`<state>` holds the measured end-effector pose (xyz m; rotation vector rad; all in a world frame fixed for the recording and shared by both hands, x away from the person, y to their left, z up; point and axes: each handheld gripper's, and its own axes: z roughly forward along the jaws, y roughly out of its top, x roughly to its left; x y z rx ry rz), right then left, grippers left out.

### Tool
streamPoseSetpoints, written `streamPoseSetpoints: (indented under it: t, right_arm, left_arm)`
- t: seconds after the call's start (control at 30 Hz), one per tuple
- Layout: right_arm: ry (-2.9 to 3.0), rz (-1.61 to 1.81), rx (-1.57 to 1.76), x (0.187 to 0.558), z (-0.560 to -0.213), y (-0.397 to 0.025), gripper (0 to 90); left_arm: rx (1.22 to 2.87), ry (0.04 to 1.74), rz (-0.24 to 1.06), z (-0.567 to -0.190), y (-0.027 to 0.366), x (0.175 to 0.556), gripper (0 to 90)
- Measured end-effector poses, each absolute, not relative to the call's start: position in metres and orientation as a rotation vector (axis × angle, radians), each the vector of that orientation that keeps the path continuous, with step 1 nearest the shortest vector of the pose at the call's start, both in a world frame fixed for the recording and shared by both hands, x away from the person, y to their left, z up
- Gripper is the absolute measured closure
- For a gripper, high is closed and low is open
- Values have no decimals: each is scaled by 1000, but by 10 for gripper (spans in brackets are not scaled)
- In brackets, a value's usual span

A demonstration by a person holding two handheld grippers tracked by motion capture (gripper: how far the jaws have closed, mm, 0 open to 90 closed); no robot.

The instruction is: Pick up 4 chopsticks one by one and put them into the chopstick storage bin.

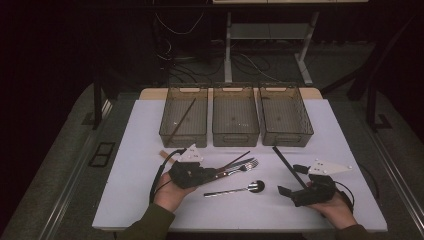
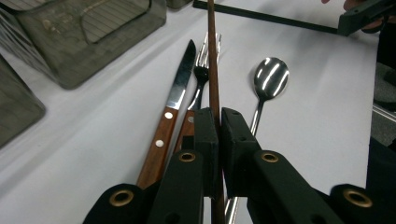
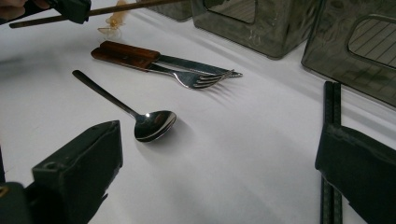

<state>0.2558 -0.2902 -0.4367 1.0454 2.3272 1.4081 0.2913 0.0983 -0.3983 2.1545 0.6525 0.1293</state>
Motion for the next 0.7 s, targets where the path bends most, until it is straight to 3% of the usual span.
streamPoseSetpoints:
  t: [0.7]
  right_arm:
    - [2311, 1422, 1048, 255, -436, -291, 10]
  left_arm:
    - [2155, 689, 187, -377, 100, 339, 851]
